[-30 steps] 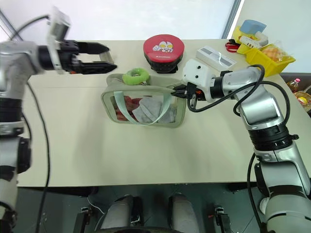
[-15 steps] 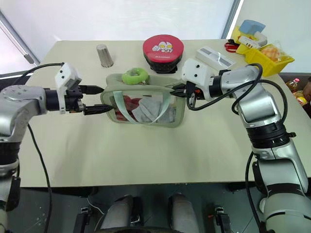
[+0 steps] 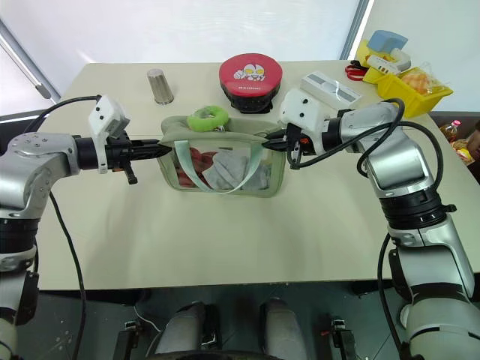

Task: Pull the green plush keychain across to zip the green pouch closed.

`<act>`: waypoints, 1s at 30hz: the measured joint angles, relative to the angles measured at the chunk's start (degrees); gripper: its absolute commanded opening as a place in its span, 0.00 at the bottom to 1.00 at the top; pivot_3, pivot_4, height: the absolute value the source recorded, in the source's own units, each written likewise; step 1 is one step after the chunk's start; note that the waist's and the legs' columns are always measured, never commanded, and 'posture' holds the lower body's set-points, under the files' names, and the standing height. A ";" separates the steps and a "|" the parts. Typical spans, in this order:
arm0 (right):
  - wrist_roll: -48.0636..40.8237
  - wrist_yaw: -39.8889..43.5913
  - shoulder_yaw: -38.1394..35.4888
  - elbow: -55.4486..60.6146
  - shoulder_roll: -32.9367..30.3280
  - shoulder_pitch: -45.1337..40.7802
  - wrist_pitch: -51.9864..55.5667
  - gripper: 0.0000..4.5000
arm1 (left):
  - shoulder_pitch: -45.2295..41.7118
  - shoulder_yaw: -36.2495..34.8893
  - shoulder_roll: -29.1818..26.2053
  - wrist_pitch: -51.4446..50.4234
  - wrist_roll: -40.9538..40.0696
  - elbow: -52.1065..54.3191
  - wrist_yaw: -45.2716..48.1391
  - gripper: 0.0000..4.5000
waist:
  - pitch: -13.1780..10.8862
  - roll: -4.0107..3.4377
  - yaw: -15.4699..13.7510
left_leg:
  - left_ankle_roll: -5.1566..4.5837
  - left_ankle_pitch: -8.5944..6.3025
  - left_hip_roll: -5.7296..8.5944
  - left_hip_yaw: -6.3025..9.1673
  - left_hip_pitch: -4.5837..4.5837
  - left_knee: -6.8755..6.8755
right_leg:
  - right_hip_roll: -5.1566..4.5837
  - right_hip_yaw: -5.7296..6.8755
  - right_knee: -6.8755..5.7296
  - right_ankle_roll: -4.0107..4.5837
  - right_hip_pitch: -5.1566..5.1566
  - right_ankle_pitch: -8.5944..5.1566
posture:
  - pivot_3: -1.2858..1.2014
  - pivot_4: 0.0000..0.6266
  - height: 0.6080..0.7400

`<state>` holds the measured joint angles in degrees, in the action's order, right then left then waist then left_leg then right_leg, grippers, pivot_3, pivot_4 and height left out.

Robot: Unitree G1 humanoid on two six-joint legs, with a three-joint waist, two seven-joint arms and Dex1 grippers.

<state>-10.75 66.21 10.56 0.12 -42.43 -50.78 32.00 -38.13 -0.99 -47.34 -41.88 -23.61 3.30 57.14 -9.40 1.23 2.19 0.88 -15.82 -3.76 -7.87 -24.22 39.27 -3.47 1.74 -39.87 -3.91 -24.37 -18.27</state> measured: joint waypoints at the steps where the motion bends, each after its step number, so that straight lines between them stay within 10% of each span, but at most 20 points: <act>1: -0.53 0.23 -0.01 -0.18 -0.03 -0.32 0.63 0.36 | -0.01 0.01 0.00 0.00 -0.01 0.01 0.05 0.00 | 0.00 0.00 -0.04 | 0.00 0.00 0.00 0.00 0.00 0.00 | 0.00 0.00 0.00 0.00 0.00 0.00 | 0.52 0.24 1.00; 3: -0.82 0.86 -0.03 -1.58 -0.57 -1.47 1.13 0.57 | 0.00 0.04 0.00 0.00 -0.02 0.02 0.12 0.00 | 0.00 0.00 -0.15 | 0.00 0.00 0.02 0.00 0.00 0.00 | 0.00 0.00 0.00 0.00 0.00 0.00 | 0.52 0.24 1.00; 8: -2.42 3.36 -1.51 -9.94 -1.44 -9.48 3.69 0.57 | 0.17 0.07 -0.12 -0.01 -0.13 0.23 0.23 0.00 | 0.00 0.00 -0.17 | 0.00 0.00 0.01 -0.01 0.00 -0.02 | 0.01 0.02 0.00 0.00 -0.01 0.00 | 0.52 0.24 1.00; 18: -4.86 -7.47 -3.59 -28.23 18.81 -23.36 10.60 0.57 | -0.14 0.76 0.32 0.09 -0.12 0.94 0.14 0.00 | 0.01 -0.02 -0.05 | -0.01 0.00 0.06 -0.01 -0.07 -0.02 | -0.07 0.01 -0.05 0.00 -0.04 0.00 | 0.52 0.24 1.00; 30: 0.98 -5.11 1.49 -35.00 20.02 -23.97 4.93 0.46 | -0.35 1.16 0.30 -0.08 -0.13 1.46 -0.65 0.00 | 0.01 -0.02 0.13 | -0.01 0.00 0.06 0.02 -0.12 -0.02 | -0.07 0.02 -0.04 0.00 -0.09 0.00 | 0.52 0.24 1.00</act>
<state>-9.77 61.11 12.06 -34.88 -22.41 -74.75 36.93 -38.49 0.17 -47.04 -41.97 -23.73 4.75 56.49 -9.40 1.22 2.32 0.87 -15.83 -3.70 -7.85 -24.34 39.26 -3.53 1.76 -39.92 -3.91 -24.46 -18.27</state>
